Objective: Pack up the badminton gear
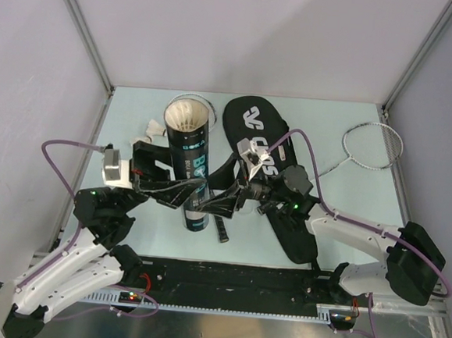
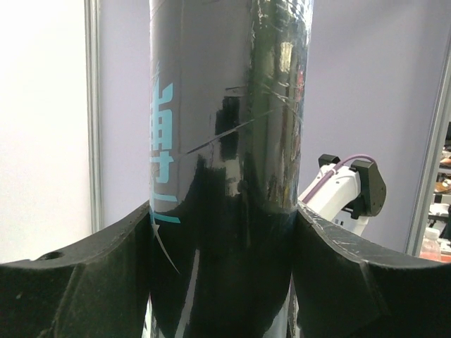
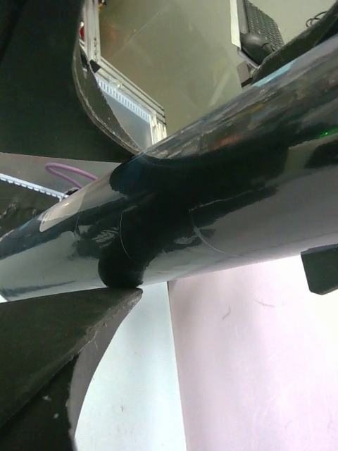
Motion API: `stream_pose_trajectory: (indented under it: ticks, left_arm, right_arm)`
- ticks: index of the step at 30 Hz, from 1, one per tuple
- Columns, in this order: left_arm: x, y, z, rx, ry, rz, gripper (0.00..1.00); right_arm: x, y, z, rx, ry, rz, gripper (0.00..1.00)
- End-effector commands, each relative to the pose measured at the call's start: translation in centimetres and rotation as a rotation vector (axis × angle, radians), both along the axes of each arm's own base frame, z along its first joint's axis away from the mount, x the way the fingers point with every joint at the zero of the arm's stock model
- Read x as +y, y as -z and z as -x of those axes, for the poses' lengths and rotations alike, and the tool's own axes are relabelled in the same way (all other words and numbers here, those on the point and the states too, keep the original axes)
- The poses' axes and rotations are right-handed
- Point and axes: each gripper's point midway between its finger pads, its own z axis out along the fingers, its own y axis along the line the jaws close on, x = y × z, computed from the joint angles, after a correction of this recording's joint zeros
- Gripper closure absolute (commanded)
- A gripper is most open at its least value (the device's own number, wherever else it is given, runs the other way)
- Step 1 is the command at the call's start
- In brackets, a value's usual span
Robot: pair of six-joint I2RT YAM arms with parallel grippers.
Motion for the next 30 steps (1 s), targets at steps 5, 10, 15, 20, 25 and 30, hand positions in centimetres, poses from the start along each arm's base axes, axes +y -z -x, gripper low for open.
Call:
stream_pose_trajectory:
  ticks: [5, 10, 15, 20, 25, 30]
  left_arm:
    - [0.4, -0.6, 1.1, -0.065, 0.013, 0.03, 0.34]
    - [0.5, 0.9, 0.7, -0.079, -0.032, -0.002, 0.25]
    - [0.5, 2.3, -0.2, -0.062, -0.083, -0.057, 0.21]
    - [-0.1, 3.0, -0.5, -0.039, -0.069, -0.097, 0.33]
    - [-0.5, 2.8, -0.6, 0.006, -0.037, -0.091, 0.5]
    - [-0.4, 2.2, -0.6, 0.057, -0.016, -0.064, 0.55]
  right_arm:
    - [-0.3, -2.3, 1.4, -0.064, -0.064, -0.015, 0.64]
    - [-1.2, 0.4, 1.2, -0.058, -0.025, 0.088, 0.7]
    - [-2.7, 2.1, 0.9, -0.059, 0.013, 0.16, 0.72]
    - [-3.7, 3.2, 0.8, -0.073, 0.032, 0.212, 0.73]
    - [-4.0, 3.4, 0.4, -0.06, 0.065, 0.228, 0.46]
    - [-3.4, 2.7, -0.2, -0.08, 0.093, 0.188, 0.14]
